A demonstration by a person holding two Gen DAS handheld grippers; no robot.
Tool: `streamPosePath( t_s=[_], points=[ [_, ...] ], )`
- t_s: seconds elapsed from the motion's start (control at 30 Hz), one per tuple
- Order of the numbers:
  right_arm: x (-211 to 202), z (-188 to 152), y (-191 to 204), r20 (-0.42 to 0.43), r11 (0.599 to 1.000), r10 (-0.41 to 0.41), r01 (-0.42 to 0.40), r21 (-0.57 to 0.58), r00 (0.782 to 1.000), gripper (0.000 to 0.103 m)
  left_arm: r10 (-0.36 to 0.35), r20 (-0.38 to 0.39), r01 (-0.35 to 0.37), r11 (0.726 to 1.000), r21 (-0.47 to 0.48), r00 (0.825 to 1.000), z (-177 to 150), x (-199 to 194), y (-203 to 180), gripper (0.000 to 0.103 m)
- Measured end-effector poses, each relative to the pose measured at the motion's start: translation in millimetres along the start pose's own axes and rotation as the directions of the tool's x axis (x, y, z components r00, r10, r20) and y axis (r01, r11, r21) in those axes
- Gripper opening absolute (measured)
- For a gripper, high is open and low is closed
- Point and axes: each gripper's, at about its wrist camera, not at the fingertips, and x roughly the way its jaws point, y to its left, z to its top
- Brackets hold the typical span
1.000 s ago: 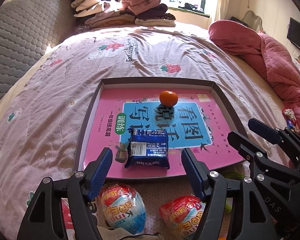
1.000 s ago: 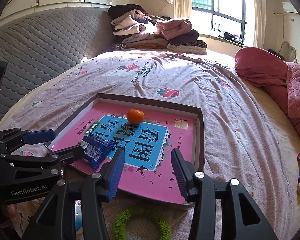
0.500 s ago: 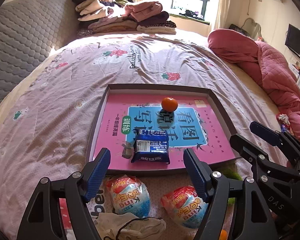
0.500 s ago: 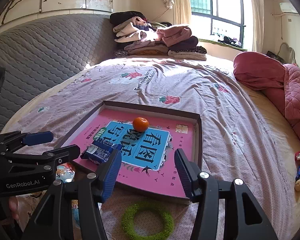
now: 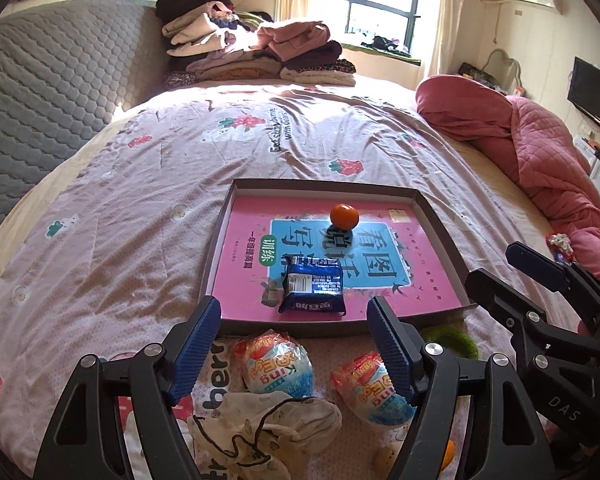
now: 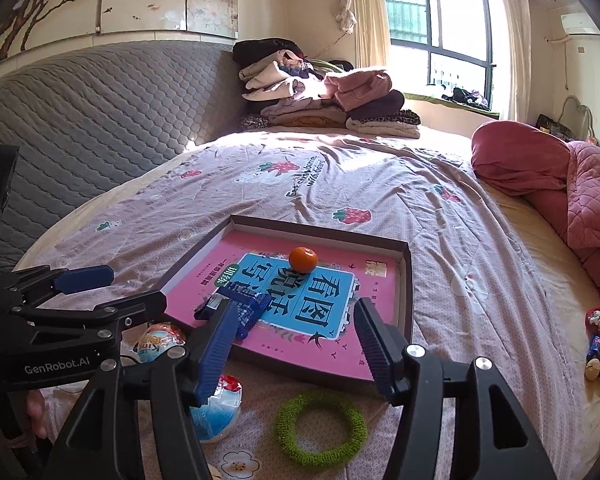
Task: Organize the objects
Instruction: 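Pull both open tools back from the tray toward the remaining objects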
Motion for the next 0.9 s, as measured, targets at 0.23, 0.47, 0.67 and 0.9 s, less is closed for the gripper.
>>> streamPosePath(
  t_s=[0.23, 0.47, 0.67, 0.9],
  points=[
    [-13.0, -5.8, 9.9, 0.016, 1.000, 0.002, -0.002, -0.010, 1.000, 0.061, 0.004, 0.026, -0.004, 1.000, -0.008, 1.000, -7.9, -17.7, 3.9, 0.077],
    [-25.4, -8.7, 13.7, 0.032, 1.000, 0.010, -0.010, -0.018, 0.999, 0.062, 0.023, 0.022, -0.022, 1.000, -0.020, 0.999, -19.2, -25.8, 10.7, 0.077],
    [-34.6, -11.6, 12.7, 0.042, 1.000, 0.004, -0.003, -0.011, 0.999, 0.062, 0.024, 0.013, -0.023, 1.000, -0.020, 1.000, -27.4, -27.7, 13.0, 0.077],
    [-41.0, -19.2, 16.3, 0.044, 1.000, -0.001, 0.002, -0.022, 0.999, 0.062, 0.018, 0.025, -0.017, 1.000, -0.014, 1.000, -31.6, -34.4, 13.9, 0.077]
  ],
)
